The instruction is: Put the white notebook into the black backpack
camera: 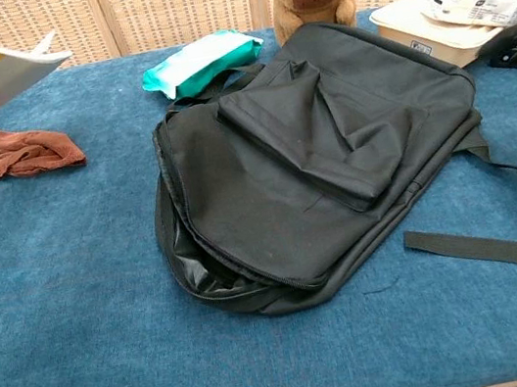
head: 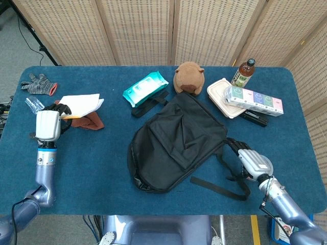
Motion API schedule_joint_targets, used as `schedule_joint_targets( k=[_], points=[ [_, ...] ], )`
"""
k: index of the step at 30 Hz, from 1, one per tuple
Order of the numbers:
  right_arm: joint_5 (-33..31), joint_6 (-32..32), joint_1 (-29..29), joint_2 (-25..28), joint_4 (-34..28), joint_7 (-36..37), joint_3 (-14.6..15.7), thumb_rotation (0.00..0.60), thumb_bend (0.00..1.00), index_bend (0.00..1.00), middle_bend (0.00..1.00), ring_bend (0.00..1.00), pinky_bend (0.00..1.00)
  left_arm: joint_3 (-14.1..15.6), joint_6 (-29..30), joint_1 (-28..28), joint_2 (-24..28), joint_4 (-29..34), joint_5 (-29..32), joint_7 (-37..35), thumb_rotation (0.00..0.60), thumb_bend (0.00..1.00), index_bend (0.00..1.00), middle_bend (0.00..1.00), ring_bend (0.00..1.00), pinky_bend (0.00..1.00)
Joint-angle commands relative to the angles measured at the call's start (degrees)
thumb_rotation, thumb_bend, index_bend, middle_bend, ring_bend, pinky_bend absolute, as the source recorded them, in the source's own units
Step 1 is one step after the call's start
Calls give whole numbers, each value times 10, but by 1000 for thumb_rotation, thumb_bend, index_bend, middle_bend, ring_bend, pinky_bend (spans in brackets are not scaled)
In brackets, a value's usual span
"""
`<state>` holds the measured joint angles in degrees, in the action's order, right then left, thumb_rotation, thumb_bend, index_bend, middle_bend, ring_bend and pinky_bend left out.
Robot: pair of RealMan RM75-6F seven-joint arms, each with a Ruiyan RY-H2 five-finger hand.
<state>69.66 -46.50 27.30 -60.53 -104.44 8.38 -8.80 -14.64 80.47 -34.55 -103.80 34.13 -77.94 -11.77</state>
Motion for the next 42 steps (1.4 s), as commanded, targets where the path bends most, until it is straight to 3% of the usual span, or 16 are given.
schedule_joint_targets(
  k=[1, 9, 16, 31, 42],
  points=[
    [-48, 42, 28, -24, 3, 9, -11, 600, 0, 43, 38, 0, 0, 4, 20, -7, 26, 44, -17, 36, 600, 579, 815, 614, 506, 602],
    [-163, 111, 85, -59, -4, 31, -24, 600, 0, 57, 39, 0, 0, 2, 42, -25, 72, 172, -41, 131, 600, 578, 816, 614, 506, 602],
    [-202, 47, 110, -123, -8, -24, -14, 600, 0, 61, 39, 0, 0, -4, 40, -25, 94, 235, -39, 171, 600, 578, 816, 614, 506, 602],
    [-195, -49, 131, -260, 28, -73, -26, 600, 0, 50, 35, 0, 0, -14, 46, -21, 116, 261, -37, 182, 600, 579, 816, 614, 506, 602],
    [-167, -49, 155, -320, 88, -60, -60, 600, 0, 59, 37, 0, 0, -19, 46, -18, 122, 252, -31, 172, 600, 579, 816, 614, 507, 602]
  ],
)
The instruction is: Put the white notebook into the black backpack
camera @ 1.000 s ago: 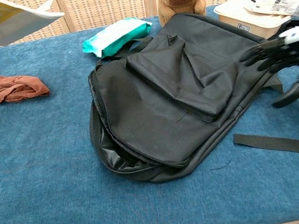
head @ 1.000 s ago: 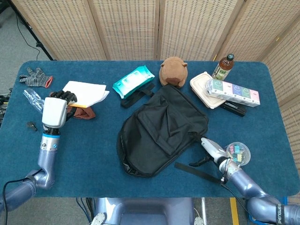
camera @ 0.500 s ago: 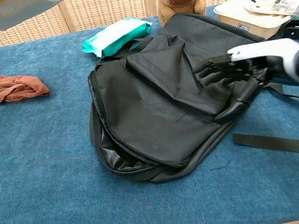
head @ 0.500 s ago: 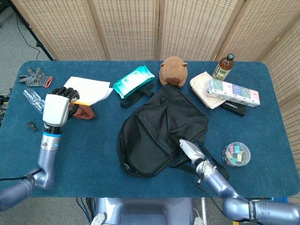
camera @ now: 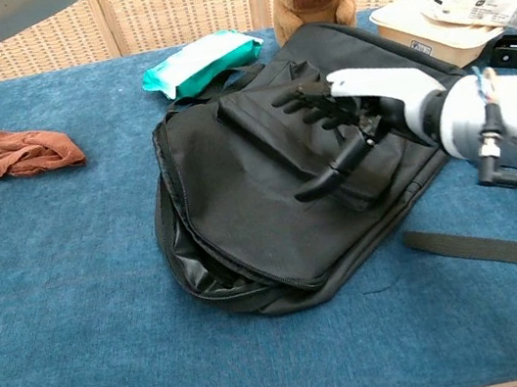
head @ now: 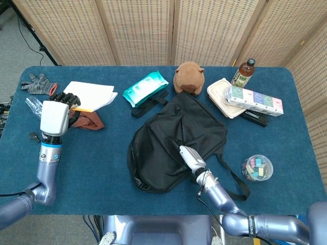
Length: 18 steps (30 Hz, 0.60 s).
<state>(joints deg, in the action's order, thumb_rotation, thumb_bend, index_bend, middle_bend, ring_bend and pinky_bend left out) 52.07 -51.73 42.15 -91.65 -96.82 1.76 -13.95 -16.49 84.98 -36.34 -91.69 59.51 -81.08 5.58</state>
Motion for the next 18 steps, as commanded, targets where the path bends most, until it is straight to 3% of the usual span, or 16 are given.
schedule_joint_targets(
  k=[1, 9, 18],
  points=[
    [14, 8, 9, -12, 17, 13, -12, 600, 0, 60, 37, 0, 0, -2, 2, 0, 1, -2, 0, -3, 600, 579, 816, 614, 507, 602],
    [114, 50, 20, -17, 61, 123, -44, 600, 0, 79, 38, 0, 0, -5, 1, 1, 5, -8, 3, -10, 600, 579, 816, 614, 507, 602],
    [250, 42, 44, -15, 94, 189, -37, 600, 0, 105, 36, 0, 0, -7, 1, 4, 8, -10, 7, -16, 600, 578, 816, 614, 508, 602]
  ],
)
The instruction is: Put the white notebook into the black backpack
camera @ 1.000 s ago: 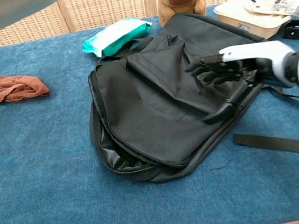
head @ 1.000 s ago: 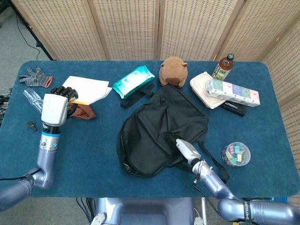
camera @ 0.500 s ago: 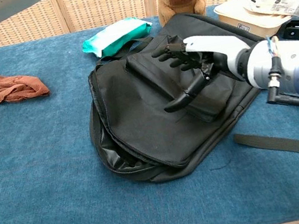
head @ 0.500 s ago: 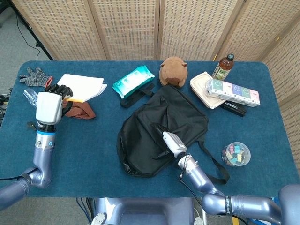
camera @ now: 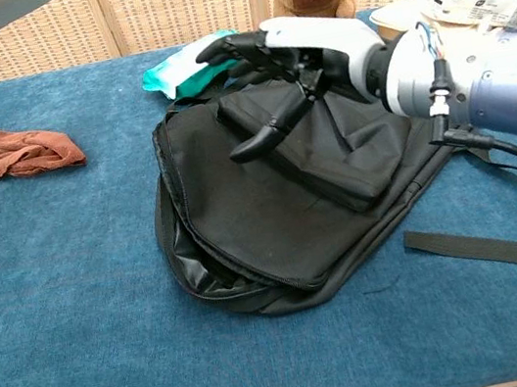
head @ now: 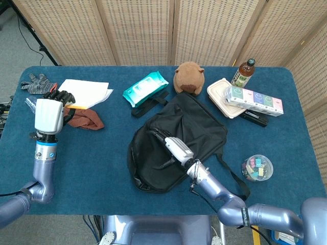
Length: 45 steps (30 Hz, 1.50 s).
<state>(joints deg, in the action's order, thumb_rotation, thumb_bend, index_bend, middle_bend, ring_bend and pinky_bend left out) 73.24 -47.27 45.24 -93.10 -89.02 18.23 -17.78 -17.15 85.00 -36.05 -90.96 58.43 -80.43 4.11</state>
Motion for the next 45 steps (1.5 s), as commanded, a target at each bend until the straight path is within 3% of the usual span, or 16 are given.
schedule_joint_targets(
  k=[1, 3, 7, 12, 22, 33, 37, 45],
  points=[
    [48, -5, 17, -1, 20, 27, 3, 600, 0, 111, 35, 0, 0, -1, 1, 1, 1, 2, 1, -2, 600, 578, 816, 614, 508, 602],
    [69, -11, 24, -4, 29, 32, 7, 600, 0, 137, 35, 0, 0, -1, 2, 2, 3, 3, 1, -4, 600, 578, 816, 614, 508, 602],
    [192, -63, 47, -18, 71, 14, 47, 600, 0, 168, 38, 0, 0, -4, 4, 4, 8, 5, 3, -6, 600, 578, 816, 614, 508, 602],
    [267, -109, 67, -37, 126, -4, 78, 600, 0, 190, 36, 0, 0, -3, 3, 5, 9, 6, 3, -7, 600, 578, 816, 614, 508, 602],
    [300, -120, 101, -71, 203, -54, 102, 600, 12, 182, 29, 0, 0, -2, 0, 7, 7, 2, 6, -10, 600, 578, 816, 614, 508, 602],
    [332, -119, 133, -69, 246, -97, 131, 600, 198, 189, 22, 0, 0, -4, -3, 9, 9, -6, 11, -17, 600, 578, 816, 614, 508, 602],
    [335, -114, 141, -71, 259, -124, 138, 600, 224, 192, 21, 0, 0, -4, -3, 9, 8, -7, 11, -21, 600, 578, 816, 614, 508, 602],
    [337, -104, 147, -68, 280, -161, 156, 600, 322, 267, 29, 0, 0, -4, -2, 10, 8, -7, 12, -21, 600, 576, 816, 614, 508, 602]
  ],
)
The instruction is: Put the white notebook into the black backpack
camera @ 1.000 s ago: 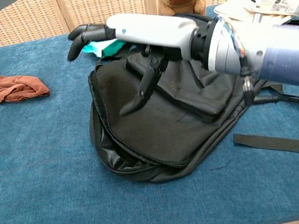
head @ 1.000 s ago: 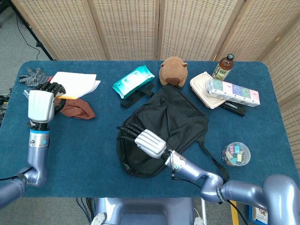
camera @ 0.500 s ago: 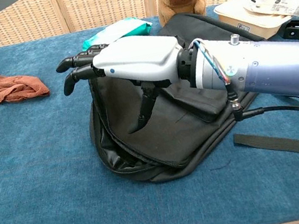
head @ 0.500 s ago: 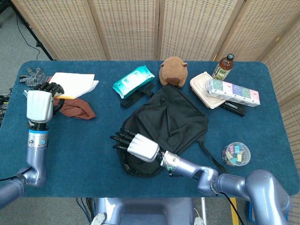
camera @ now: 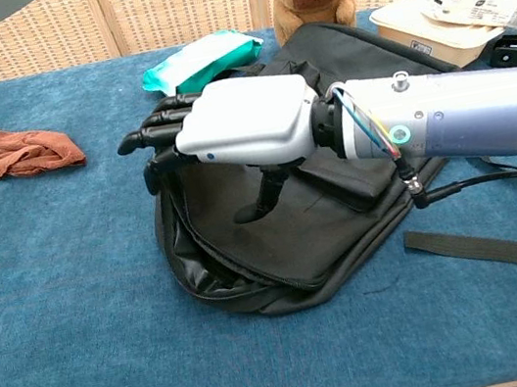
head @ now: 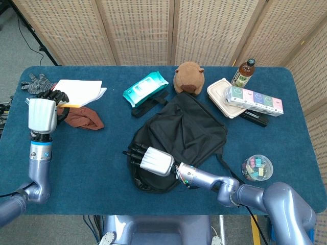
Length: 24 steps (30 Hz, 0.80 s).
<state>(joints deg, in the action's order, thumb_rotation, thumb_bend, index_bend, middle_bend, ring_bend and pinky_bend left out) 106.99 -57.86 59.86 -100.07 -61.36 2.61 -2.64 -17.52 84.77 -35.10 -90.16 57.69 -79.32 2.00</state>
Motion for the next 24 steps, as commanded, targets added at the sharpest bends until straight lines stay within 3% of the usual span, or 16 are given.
schedule_joint_targets(
  k=[1, 11, 16, 20, 24],
  points=[
    [-2, 1, 0, 3, 4, -6, 7, 600, 331, 274, 32, 0, 0, -1, 0, 0, 0, 0, 1, 0, 600, 576, 816, 614, 508, 602],
    [0, -18, 0, -5, 24, -1, 26, 600, 420, 412, 174, 1, 9, 0, -1, 1, 0, -1, 1, -3, 600, 576, 816, 614, 508, 601],
    [6, -39, -1, -14, 40, 16, 34, 600, 528, 574, 333, 125, 193, 0, 1, 1, -1, -2, 0, -4, 600, 575, 816, 614, 508, 602],
    [11, -64, -6, -28, 67, 31, 40, 600, 538, 608, 391, 220, 335, 2, 4, 3, -2, -5, -3, -8, 600, 576, 816, 614, 511, 602],
    [13, -87, -11, -35, 92, 43, 44, 600, 540, 618, 403, 242, 385, 5, 17, 5, -5, -16, -13, -27, 600, 576, 816, 615, 514, 602]
  ],
)
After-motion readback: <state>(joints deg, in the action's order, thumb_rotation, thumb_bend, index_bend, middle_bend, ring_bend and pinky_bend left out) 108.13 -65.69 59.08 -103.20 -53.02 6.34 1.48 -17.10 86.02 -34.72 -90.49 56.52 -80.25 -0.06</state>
